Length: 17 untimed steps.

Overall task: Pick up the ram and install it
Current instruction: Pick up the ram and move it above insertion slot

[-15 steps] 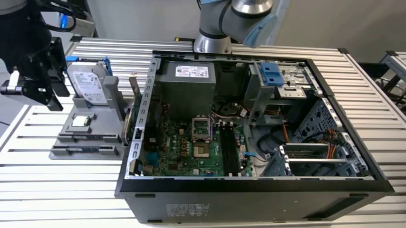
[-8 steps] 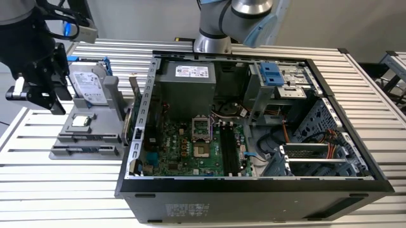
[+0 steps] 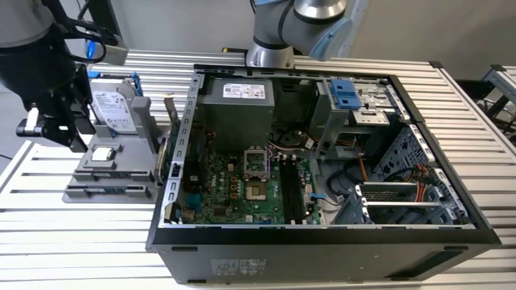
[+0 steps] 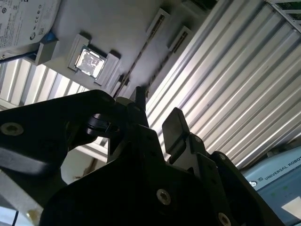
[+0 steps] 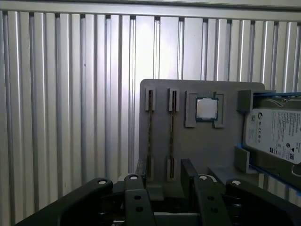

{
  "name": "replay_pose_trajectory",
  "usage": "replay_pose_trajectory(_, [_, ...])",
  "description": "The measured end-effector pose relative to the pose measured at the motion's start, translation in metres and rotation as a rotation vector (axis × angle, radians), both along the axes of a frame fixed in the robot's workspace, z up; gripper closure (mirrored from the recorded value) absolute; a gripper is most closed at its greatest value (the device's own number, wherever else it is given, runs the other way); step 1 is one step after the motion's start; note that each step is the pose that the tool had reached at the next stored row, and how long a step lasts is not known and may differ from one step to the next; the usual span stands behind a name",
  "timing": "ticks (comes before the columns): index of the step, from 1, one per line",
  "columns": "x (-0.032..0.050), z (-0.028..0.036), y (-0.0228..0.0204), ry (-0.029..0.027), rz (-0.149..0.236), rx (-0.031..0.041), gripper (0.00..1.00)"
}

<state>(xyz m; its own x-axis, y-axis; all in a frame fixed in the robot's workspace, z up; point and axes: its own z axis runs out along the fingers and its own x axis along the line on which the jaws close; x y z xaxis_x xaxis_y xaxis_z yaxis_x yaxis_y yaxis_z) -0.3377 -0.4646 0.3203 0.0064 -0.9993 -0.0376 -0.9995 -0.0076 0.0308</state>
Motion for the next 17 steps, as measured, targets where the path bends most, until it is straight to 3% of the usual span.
replay_pose_trajectory(17, [0.001,-0.0227,0.0047,-0.0001,0.0,-0.0001,0.0])
